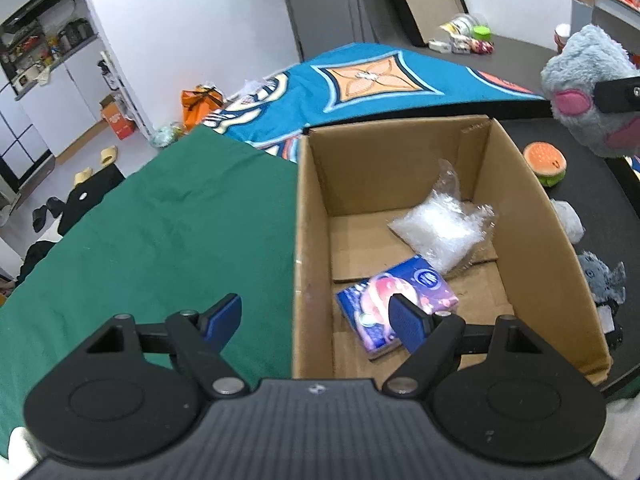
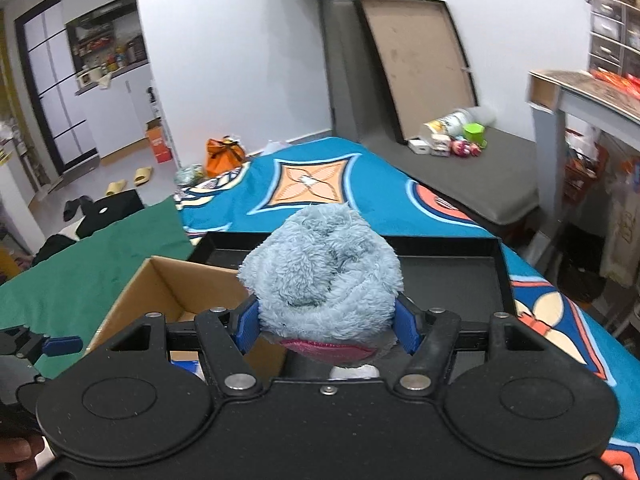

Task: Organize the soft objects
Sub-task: 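Carry the grey plush toy into the box and release it with the right gripper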

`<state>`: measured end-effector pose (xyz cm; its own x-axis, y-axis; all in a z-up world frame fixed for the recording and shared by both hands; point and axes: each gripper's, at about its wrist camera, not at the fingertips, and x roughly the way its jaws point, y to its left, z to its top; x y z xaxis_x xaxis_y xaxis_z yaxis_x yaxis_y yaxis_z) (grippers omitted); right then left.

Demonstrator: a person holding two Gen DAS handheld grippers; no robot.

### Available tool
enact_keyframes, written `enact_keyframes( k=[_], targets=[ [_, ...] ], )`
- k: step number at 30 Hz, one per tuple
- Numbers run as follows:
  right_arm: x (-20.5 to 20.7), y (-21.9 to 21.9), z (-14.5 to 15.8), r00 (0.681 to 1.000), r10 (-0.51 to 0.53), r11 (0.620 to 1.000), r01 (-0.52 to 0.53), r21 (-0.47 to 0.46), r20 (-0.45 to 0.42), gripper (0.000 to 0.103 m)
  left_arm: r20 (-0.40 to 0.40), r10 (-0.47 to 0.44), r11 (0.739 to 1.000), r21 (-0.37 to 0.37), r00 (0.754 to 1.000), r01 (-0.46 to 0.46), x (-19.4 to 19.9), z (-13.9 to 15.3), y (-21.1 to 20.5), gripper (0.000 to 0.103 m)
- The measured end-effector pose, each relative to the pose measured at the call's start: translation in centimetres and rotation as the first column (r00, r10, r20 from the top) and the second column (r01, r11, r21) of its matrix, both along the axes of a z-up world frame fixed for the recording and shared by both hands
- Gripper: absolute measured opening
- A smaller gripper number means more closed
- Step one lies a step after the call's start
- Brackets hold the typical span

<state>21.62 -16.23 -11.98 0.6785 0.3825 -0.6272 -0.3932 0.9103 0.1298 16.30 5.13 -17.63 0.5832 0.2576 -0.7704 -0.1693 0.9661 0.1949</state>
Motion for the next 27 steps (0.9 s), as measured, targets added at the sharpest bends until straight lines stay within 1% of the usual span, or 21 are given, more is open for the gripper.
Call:
enact_keyframes(
  k=[4,7,9,10,12,13,15,17,20,23,24,26,27],
  targets=[
    [-0.2,1.7,0.5,0.999,0.042,0.999,-0.042,0.002,0.01,0.064,0.018,0.012,1.0,-0.019,1.0,-0.012,-0.3,0.1,0.8,0.075],
    [-0.4,3.1,0.7,0.997,0.078,0.997,-0.077,-0.003,0.017,0.064,0.025,0.006,1.0,-0.031,1.0,-0.005,-0.5,0.0,0.9,0.066],
    [-0.6,3.9,0.8,0.995,0.097,0.995,-0.097,-0.008,0.019,0.064,0.025,-0.001,0.999,-0.047,1.0,0.002,-0.6,-0.1,1.1,0.051],
    [-0.6,4.4,0.8,0.994,0.105,0.994,-0.105,-0.009,0.019,0.064,0.024,-0.003,0.999,-0.054,1.0,0.004,-0.6,-0.2,1.2,0.047],
    [-0.6,5.2,0.9,0.992,0.123,0.992,-0.123,-0.016,0.018,0.064,0.02,-0.004,0.997,-0.071,1.0,0.006,-0.6,-0.5,1.3,0.032],
    [-0.7,5.6,0.9,0.991,0.131,0.991,-0.13,-0.02,0.019,0.064,0.019,-0.004,0.997,-0.077,1.0,0.005,-0.7,-0.6,1.4,0.029],
    [-0.8,6.4,0.8,0.989,0.147,0.989,-0.146,-0.028,0.019,0.064,0.02,-0.004,0.996,-0.087,1.0,0.005,-0.7,-0.7,1.6,0.018],
    [-0.9,7.1,0.7,0.987,0.159,0.987,-0.158,-0.031,0.016,0.064,0.022,-0.006,0.996,-0.092,1.0,0.008,-0.8,-0.8,1.9,0.012],
    [-1.0,8.3,0.5,0.984,0.175,0.984,-0.175,-0.034,0.009,0.064,0.025,-0.017,0.995,-0.102,1.0,0.02,-0.8,-0.8,2.0,0.009],
    [-1.1,9.6,0.2,0.981,0.195,0.98,-0.195,-0.033,0.002,0.064,0.029,-0.019,0.994,-0.108,0.999,0.022,-0.8,-0.8,2.1,0.009],
    [-1.1,10.0,0.1,0.979,0.203,0.979,-0.203,-0.026,-0.002,0.066,0.029,-0.016,0.994,-0.111,0.999,0.02,-0.8,-0.8,2.1,0.009],
    [-1.3,10.8,0.0,0.971,0.239,0.971,-0.239,-0.006,-0.005,0.077,0.031,-0.013,0.993,-0.115,0.999,0.016,-0.8,-0.8,2.1,0.009],
    [-1.5,11.1,-0.1,0.967,0.254,0.967,-0.254,-0.005,-0.002,0.086,0.03,-0.011,0.993,-0.116,0.999,0.015,-0.8,-0.8,2.1,0.009]
  ],
)
